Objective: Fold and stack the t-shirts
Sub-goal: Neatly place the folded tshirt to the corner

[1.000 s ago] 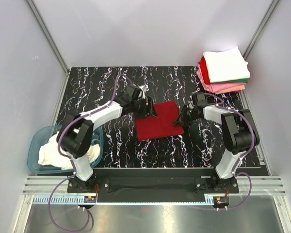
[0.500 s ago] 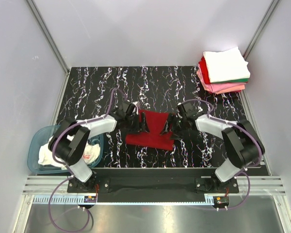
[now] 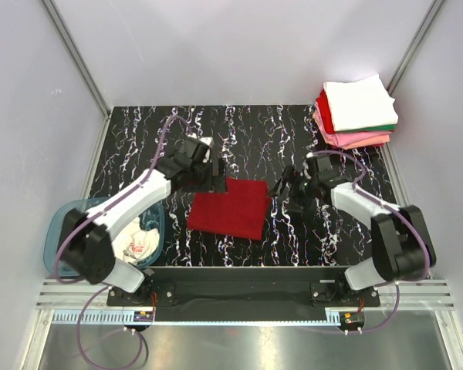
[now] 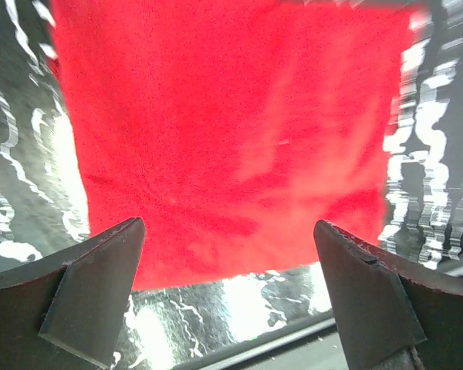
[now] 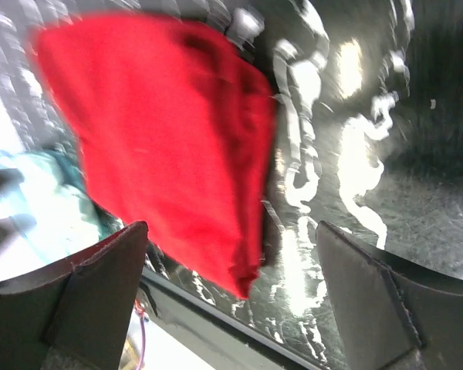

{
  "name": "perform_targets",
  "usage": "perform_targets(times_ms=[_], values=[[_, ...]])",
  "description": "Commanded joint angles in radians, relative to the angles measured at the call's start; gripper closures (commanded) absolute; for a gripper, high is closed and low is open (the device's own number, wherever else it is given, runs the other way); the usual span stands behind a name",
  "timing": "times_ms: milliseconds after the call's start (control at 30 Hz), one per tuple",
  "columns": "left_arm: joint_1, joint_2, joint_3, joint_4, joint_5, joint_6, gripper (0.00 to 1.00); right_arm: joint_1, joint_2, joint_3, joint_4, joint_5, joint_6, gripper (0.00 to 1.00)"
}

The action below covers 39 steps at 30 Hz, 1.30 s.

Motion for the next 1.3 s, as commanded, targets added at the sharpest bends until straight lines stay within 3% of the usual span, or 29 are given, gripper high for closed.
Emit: perform_targets(times_ms=[0, 233, 467, 567, 600, 700, 733, 800, 1133, 1267], values=[[0.003, -0.104, 0.057, -0.101, -0.034, 0.038, 0.01, 0.008, 0.109, -0.058, 0.188, -0.133, 0.048, 0.05], [0.038, -0.274, 0.029, -0.184, -0.065, 0.064, 0.01, 0.045, 0.287, -0.019, 0.299, -0.127, 0.086, 0.08], [0.119, -0.52, -0.071, -0.251, -0.098, 0.113, 0.01, 0.115, 0.433, -0.026, 0.46, -0.084, 0.226, 0.22], [0.154, -0.601, -0.137, -0.239, -0.097, 0.132, 0.01, 0.121, 0.49, -0.045, 0.595, -0.099, 0.29, 0.49], [0.167, -0.615, -0.155, -0.233, -0.097, 0.136, 0.01, 0.12, 0.498, -0.045, 0.624, -0.101, 0.293, 0.66], [0.188, -0.655, -0.219, -0.216, -0.094, 0.14, 0.01, 0.12, 0.459, -0.038, 0.616, -0.075, 0.278, 0.8], [0.187, -0.66, -0.215, -0.216, -0.095, 0.138, 0.01, 0.117, 0.447, -0.034, 0.599, -0.069, 0.254, 0.91], [0.191, -0.672, -0.224, -0.193, -0.088, 0.149, 0.01, 0.111, 0.406, 0.0, 0.534, -0.053, 0.191, 1.0], [0.197, -0.814, -0.285, -0.124, -0.141, 0.17, 0.01, -0.016, 0.258, 0.282, 0.055, -0.023, -0.151, 1.0], [0.197, -0.847, -0.302, -0.104, -0.146, 0.166, 0.01, -0.059, 0.246, 0.382, -0.061, 0.0, -0.265, 1.0]])
